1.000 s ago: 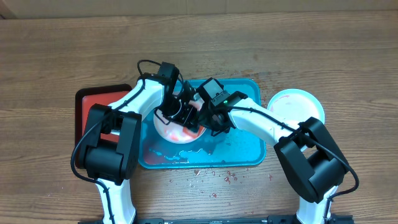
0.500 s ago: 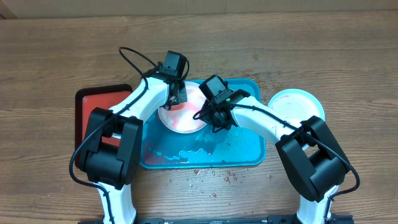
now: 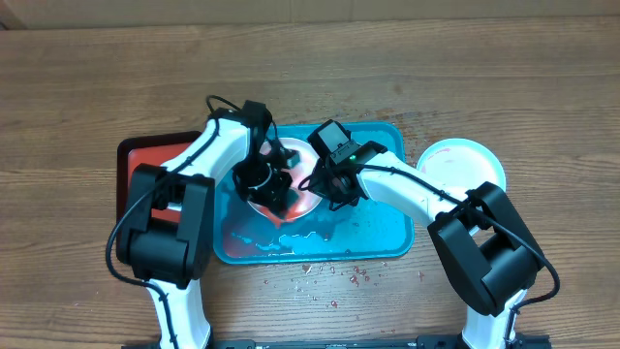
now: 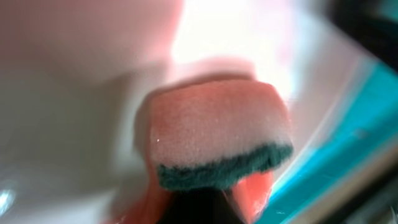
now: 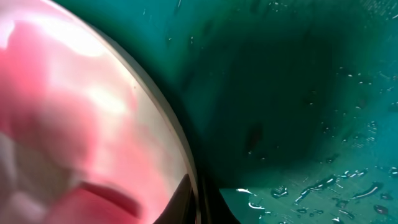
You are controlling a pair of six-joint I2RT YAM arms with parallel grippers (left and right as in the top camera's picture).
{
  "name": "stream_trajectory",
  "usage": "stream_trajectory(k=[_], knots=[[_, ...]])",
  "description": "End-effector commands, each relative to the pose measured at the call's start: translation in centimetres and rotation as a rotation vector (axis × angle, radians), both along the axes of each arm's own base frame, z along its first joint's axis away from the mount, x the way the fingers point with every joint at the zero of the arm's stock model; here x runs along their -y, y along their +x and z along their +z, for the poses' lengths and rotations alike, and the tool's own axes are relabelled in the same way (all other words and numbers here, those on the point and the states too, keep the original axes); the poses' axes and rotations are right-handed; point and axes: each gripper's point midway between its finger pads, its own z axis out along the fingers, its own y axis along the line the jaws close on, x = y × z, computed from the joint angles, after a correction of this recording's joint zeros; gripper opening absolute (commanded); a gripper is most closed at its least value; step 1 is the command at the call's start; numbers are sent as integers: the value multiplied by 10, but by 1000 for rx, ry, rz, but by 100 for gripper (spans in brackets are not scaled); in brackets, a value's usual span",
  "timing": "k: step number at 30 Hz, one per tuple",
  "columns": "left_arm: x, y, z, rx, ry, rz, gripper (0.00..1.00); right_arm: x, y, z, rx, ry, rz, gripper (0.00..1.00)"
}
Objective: Clean dirty plates on tray and stack at the side
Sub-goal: 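Scrub the white plate with the sponge while the right gripper holds it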
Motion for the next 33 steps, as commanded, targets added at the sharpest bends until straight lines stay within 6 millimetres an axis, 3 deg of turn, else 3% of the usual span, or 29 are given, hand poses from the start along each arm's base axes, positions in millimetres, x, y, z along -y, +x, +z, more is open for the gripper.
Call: stream_trajectory(k=[1,6,10,13,16,19,21,23,25,27,30,33], knots=[[45,-15,1,-17,-309,-116,4,11,-9,-15,-36,-45,-9,4],[39,48,-20,159,-152,97,4,10,-9,-15,-39,-43,-8,4],[12,105,-31,331,58,368,4,11,-10,-16,-42,-45,-8,4],[-19,130,-33,438,228,543,4,11,-10,-16,-40,-45,-4,4],[-65,130,-33,495,472,707,4,11,-10,-16,-39,-46,0,4],[-112,108,-26,513,745,825,4,11,-10,-15,-39,-45,-1,4],[-132,93,-19,516,871,855,4,10,-9,-15,-37,-44,-1,4],[-139,83,-17,496,926,824,4,10,-9,-15,-36,-43,-1,4],[-134,74,-20,437,912,758,4,10,-9,-15,-35,-42,-1,4],[-115,63,-31,333,807,623,4,10,-9,-15,-35,-43,-1,4],[-53,38,-43,136,444,323,4,10,-9,-15,-36,-43,-1,4],[13,6,-25,-1,-6,67,4,10,-9,-15,-36,-43,-1,4]])
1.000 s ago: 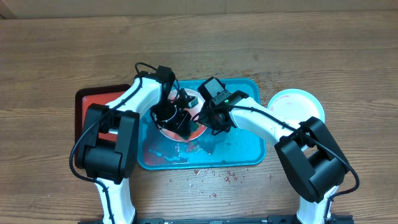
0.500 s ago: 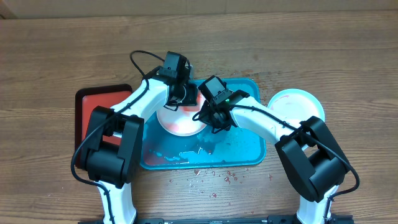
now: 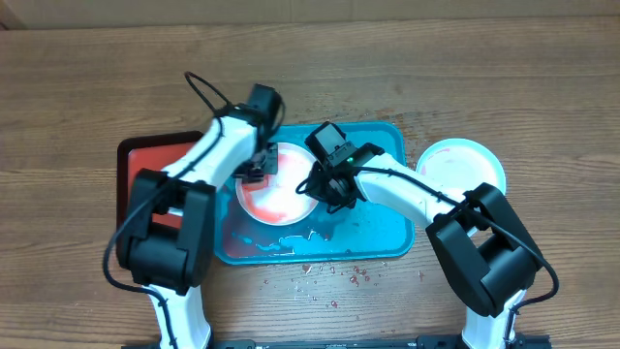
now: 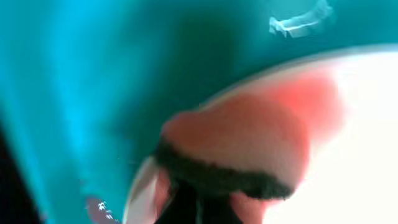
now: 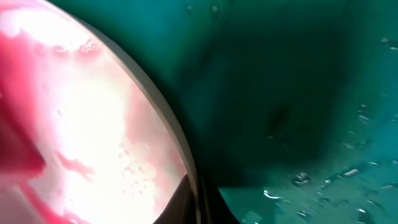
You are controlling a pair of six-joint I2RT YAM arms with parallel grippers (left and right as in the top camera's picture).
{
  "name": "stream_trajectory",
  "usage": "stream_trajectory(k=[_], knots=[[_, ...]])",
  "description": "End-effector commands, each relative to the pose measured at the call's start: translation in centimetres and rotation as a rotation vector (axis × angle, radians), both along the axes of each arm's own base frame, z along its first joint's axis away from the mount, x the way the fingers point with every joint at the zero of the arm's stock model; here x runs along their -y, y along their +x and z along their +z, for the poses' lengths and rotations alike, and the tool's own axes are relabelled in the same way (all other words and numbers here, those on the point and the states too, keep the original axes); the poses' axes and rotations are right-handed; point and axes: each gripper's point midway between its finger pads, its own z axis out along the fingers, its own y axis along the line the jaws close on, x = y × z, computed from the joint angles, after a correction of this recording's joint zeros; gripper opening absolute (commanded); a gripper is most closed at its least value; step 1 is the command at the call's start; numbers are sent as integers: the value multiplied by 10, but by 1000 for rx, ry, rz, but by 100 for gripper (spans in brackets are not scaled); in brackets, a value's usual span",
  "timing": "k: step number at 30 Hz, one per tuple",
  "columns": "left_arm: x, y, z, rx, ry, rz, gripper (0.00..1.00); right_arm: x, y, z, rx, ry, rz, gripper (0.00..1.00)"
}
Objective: Clean dirty plates on tray and stack at the side
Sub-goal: 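Scrub the white plate with the sponge while the right gripper holds it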
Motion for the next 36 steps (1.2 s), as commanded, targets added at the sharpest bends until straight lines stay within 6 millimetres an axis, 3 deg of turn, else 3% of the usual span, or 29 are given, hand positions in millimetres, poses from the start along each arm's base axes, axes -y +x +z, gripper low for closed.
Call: stream_trajectory(k=[1,4,7,11,13,18,22,27,30,33,36], knots=[[89,-82,-12,-299,-623,-448,4,18,-2,-15,-20,-64,-35,4],[107,-94,6,-302,-789,-540,4,18,-2,-15,-20,-64,-35,4],[109,-89,5,-279,-792,-551,4,18,-2,-15,-20,-64,-35,4],[113,-70,0,-198,-775,-547,4,18,-2,-15,-20,-64,-35,4],[109,-48,-9,-137,-703,-485,4,18,-2,-16,-20,-64,-35,4],[67,25,-31,80,-366,-123,4,18,-2,-16,-20,-65,-35,4],[11,54,-32,232,-77,186,4,18,-2,-16,-20,-64,-23,4],[-52,39,-21,289,257,395,5,18,-2,-15,-19,-63,-23,4],[-72,22,-16,260,377,419,4,18,-2,-15,-19,-63,-24,4],[-66,2,-23,139,351,351,4,18,-2,-15,-19,-63,-24,4],[-19,-30,-39,-107,92,106,4,18,-2,-15,-19,-63,-24,4]])
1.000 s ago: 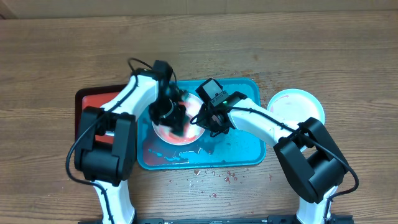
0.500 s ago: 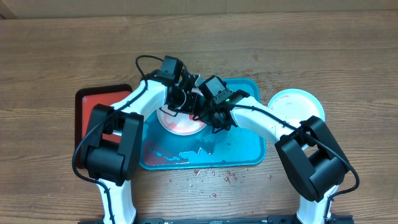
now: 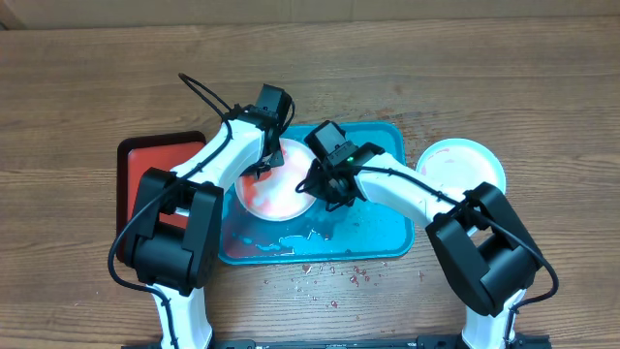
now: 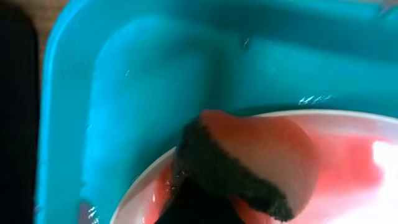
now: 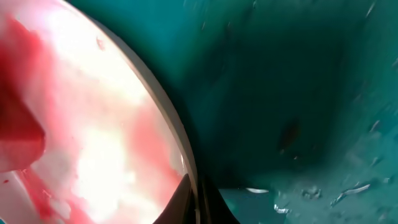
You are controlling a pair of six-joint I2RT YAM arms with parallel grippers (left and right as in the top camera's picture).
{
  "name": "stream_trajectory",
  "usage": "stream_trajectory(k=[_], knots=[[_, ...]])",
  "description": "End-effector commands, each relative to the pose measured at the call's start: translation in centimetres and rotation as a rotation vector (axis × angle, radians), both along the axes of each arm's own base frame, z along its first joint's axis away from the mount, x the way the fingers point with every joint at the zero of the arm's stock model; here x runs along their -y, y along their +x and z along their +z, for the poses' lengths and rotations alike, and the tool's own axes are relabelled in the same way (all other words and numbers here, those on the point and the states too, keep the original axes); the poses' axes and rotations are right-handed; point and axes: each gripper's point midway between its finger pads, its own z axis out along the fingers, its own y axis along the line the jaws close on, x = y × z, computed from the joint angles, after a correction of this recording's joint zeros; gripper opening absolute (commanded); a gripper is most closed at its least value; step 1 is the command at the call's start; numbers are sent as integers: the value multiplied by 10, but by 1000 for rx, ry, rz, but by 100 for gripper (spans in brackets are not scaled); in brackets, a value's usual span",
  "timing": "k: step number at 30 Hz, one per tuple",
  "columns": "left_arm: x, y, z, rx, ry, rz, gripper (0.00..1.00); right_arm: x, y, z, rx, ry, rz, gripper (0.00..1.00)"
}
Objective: Clean dirty plates on tray and stack at the side
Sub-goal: 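Scrub the white plate with the sponge while the right gripper holds it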
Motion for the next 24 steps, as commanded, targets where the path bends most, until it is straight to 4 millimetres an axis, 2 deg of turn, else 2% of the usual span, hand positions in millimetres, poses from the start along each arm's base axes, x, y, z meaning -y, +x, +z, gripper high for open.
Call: stream_trajectory(k=[1,3,6,9,12,14,17,19,22,24], knots=[[9,-60,-43,-321,-152,-226,4,20,-6,-17,-38,-71,-25,4],[53,-87,-35,-423,-432,-423,4,20,-6,-17,-38,-71,-25,4],[100,-113,-7,-452,-786,-642,4,19,-6,-17,-37,-68,-24,4],[113,-110,0,-401,-866,-709,4,19,-6,-17,-38,-67,-23,4],[114,-86,-8,-317,-815,-684,4,19,-6,-17,-39,-67,-23,4],[106,-63,-19,-257,-718,-601,4,19,-7,-17,-39,-67,-23,4],[72,-20,-37,-140,-466,-366,4,19,-7,-17,-40,-68,-23,4],[38,0,-41,-60,-275,-163,4,19,-7,-17,-41,-68,-22,4],[-18,11,-31,42,11,104,4,19,-7,-17,-40,-69,-20,4],[-43,9,-20,80,145,203,4,19,-7,-17,-40,-69,-20,4]])
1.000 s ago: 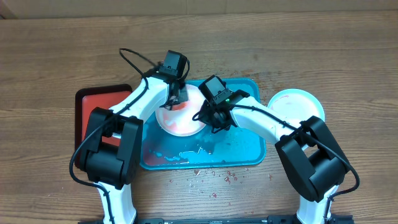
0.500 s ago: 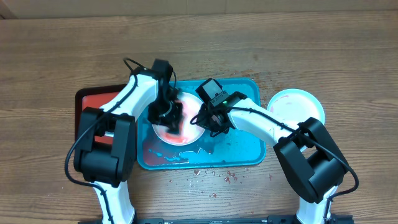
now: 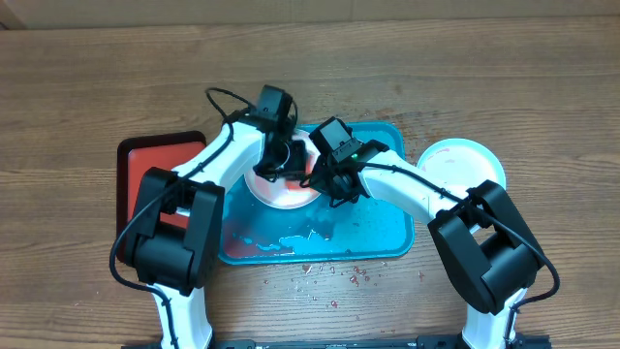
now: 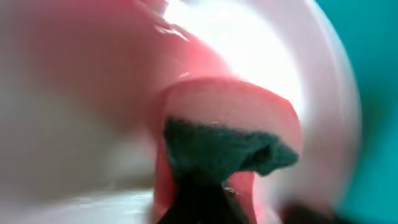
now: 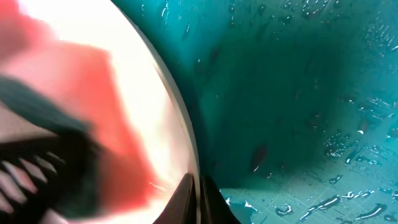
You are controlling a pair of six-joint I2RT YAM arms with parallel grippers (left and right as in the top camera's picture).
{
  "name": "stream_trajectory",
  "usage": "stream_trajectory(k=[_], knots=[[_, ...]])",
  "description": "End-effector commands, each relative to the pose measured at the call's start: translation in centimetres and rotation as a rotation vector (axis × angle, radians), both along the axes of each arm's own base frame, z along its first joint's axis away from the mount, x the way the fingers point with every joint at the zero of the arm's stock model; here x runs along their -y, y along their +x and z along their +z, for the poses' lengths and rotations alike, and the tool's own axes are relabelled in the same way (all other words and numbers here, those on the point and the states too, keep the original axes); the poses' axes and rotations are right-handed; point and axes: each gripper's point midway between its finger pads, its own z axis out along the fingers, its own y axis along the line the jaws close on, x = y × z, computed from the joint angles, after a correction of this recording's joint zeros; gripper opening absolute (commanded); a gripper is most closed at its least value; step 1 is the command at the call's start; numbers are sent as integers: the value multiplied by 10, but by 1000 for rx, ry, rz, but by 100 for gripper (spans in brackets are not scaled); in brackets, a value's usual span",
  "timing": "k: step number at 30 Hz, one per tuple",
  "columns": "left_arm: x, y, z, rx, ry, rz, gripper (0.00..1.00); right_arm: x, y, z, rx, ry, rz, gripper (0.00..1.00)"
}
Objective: Clean dirty plates on tray and stack at the side
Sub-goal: 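Scrub the white plate with the sponge while the right gripper holds it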
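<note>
A white plate (image 3: pixel 288 192) smeared red sits tilted in the blue tray (image 3: pixel 373 233). My left gripper (image 3: pixel 276 160) is shut on a pink sponge with a green scouring side (image 4: pixel 227 134), pressed on the plate's face (image 4: pixel 81 124). The right gripper (image 5: pixel 198 186) is shut on the plate's right rim (image 5: pixel 186 134), one finger on each side. The sponge and left fingers show blurred at the left of the right wrist view.
A stack of clean white plates (image 3: pixel 460 165) stands right of the tray. A red tray (image 3: pixel 145 160) lies to the left under my left arm. Water pools in the blue tray (image 5: pixel 298 93), and red specks dot the wooden table (image 3: pixel 334 279) in front.
My left gripper with the sponge has moved from the plate's upper left rim to its inner face near the right gripper. The plate sits a little further right and looks less red.
The left gripper held the sponge on the plate's middle, then on its left edge by the tray wall, then at the upper left rim, and now back inside. My right gripper has kept its hold on the rim throughout. The red smear has thinned.
</note>
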Motion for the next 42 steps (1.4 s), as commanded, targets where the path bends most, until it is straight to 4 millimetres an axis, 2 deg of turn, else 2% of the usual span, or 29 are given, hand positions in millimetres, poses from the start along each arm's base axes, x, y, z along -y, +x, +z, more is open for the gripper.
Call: stream_trajectory(k=[1,2,4,7,9,12,14,16,18,21,22,25,28,30,33,35,38,40,42], knots=[[-131,8,-13,102,604,443,4,9,-16,-16,-57,-50,15,4],[-141,5,-7,106,662,470,4,9,-16,-16,-56,-50,15,4],[-147,0,-3,96,706,465,4,9,-16,-16,-55,-49,15,4],[-140,-12,-8,19,689,352,4,9,-15,-16,-53,-47,15,4],[-113,-25,-21,-91,559,167,4,9,-15,-16,-53,-47,15,4],[-51,-55,-30,-234,218,-184,4,9,-15,-16,-53,-47,15,4],[-7,-78,-21,-276,-64,-406,4,9,-15,-16,-53,-47,15,4],[21,-92,-6,-269,-265,-544,4,9,-16,-16,-54,-47,15,4],[34,-93,1,-239,-355,-594,4,8,-16,-16,-55,-45,16,4],[38,-77,-2,-174,-344,-580,4,8,-16,-16,-56,-45,16,4],[39,-65,-4,-134,-331,-556,4,8,-16,-16,-55,-45,17,4],[34,-34,-11,-53,-246,-455,4,8,-16,-16,-56,-45,16,4],[19,3,-17,51,-114,-313,4,8,-16,-16,-56,-46,17,4],[2,26,-20,118,1,-206,4,8,-16,-16,-55,-46,19,4],[-37,43,-21,168,207,-37,4,8,-16,-16,-55,-46,20,4],[-68,41,-19,163,358,78,4,8,-16,-16,-55,-46,20,4],[-112,20,-13,118,580,237,4,8,-16,-16,-55,-46,20,4],[-131,4,-7,86,683,293,4,8,-16,-16,-54,-46,19,4],[-141,-9,-3,48,744,319,4,8,-16,-16,-54,-46,19,4]])
